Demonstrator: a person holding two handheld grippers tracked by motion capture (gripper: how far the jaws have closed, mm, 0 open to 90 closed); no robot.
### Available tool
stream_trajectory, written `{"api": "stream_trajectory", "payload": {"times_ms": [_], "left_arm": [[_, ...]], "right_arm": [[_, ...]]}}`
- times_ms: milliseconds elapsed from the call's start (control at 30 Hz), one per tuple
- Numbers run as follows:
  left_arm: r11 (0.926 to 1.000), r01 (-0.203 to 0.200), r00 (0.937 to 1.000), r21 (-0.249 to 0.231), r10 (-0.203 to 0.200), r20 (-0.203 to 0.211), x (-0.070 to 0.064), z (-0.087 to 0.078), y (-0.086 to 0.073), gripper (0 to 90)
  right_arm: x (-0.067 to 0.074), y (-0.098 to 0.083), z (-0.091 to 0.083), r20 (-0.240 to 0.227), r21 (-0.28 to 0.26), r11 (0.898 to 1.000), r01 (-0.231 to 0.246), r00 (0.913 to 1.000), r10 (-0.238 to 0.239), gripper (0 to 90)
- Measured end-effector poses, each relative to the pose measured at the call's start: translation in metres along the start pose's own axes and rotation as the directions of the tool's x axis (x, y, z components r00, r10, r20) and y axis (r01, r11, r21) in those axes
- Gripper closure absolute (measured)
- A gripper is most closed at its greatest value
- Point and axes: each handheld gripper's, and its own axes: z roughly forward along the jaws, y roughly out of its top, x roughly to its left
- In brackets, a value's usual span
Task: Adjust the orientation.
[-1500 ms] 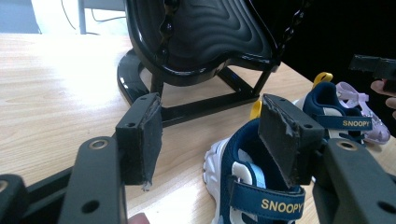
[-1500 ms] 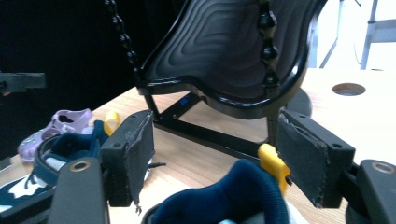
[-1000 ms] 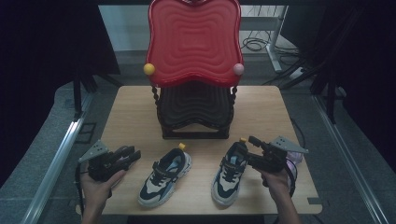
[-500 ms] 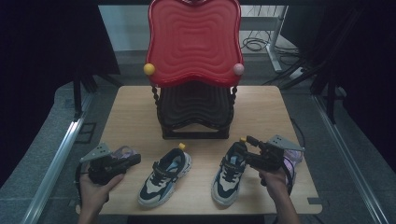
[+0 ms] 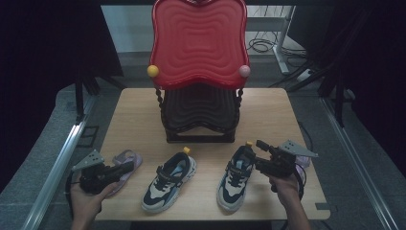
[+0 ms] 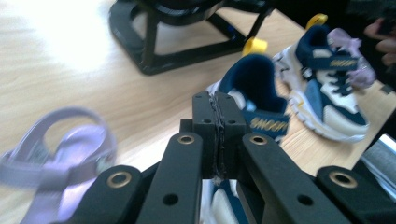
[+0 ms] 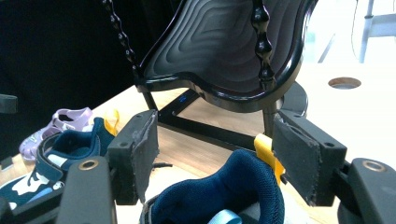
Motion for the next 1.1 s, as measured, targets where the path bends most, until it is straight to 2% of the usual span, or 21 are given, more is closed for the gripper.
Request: {"api": "stream_trajectory", "payload": {"times_ms": [67, 200, 300, 533, 567, 600, 667, 800, 833, 967, 1033, 1100], "left_arm": [[0.9998, 0.017, 0.9999, 0.013, -0.017, -0.003, 0.005, 0.000, -0.005, 89.4], [0.9993, 0.023, 0.9995, 0.030, -0.023, -0.022, 0.010, -0.003, -0.010, 89.7], [0.9980, 0.031, 0.9982, 0.054, -0.028, -0.052, 0.013, -0.006, -0.018, 89.9], [0.9926, 0.073, 0.9960, 0.097, -0.067, -0.059, 0.022, -0.001, -0.036, 90.0], [0.9896, 0.075, 0.9947, 0.123, -0.065, -0.080, 0.025, 0.003, -0.042, 90.0], [0.9896, 0.075, 0.9947, 0.123, -0.065, -0.080, 0.025, 0.003, -0.042, 90.0], [0.9849, 0.072, 0.9930, 0.158, -0.056, -0.104, 0.028, 0.009, -0.050, 90.0], [0.9802, 0.068, 0.9930, 0.186, -0.049, -0.107, 0.031, 0.012, -0.058, 90.0], [0.9765, 0.070, 0.9924, 0.204, -0.047, -0.114, 0.033, 0.013, -0.063, 90.0], [0.9728, 0.070, 0.9904, 0.221, -0.042, -0.132, 0.036, 0.013, -0.069, 90.0], [0.9701, 0.067, 0.9874, 0.233, -0.031, -0.155, 0.036, 0.011, -0.071, 90.0], [0.9700, 0.067, 0.9872, 0.234, -0.031, -0.156, 0.036, 0.011, -0.072, 90.0]], "right_arm": [[0.002, 0.000, 0.000, 0.003, 0.000, 1.000, 0.007, 1.0000, -0.007, 32.2], [0.005, 0.001, -0.002, 0.010, -0.001, 1.000, 0.013, 0.9999, -0.013, 31.8], [0.004, -0.001, -0.002, 0.031, 0.010, 1.000, 0.012, 0.9995, -0.012, 29.9], [0.001, -0.005, 0.001, 0.052, 0.031, 1.000, 0.004, 0.9986, -0.005, 30.0], [0.001, -0.006, 0.002, 0.056, 0.039, 0.999, 0.002, 0.9984, -0.005, 30.2], [0.001, -0.006, 0.002, 0.056, 0.039, 0.999, 0.002, 0.9984, -0.005, 30.2], [0.002, -0.007, 0.003, 0.058, 0.047, 0.999, 0.004, 0.9983, -0.007, 30.3], [0.002, -0.009, 0.005, 0.058, 0.050, 0.999, 0.004, 0.9983, -0.007, 30.3], [0.001, -0.010, 0.006, 0.060, 0.054, 0.998, 0.007, 0.9982, -0.010, 30.3], [0.000, -0.011, 0.006, 0.068, 0.057, 0.998, 0.003, 0.9976, -0.007, 30.3], [0.001, -0.011, 0.006, 0.072, 0.053, 0.999, -0.001, 0.9974, -0.003, 30.3], [0.001, -0.011, 0.006, 0.077, 0.051, 0.999, 0.008, 0.9970, -0.012, 30.3]]}}
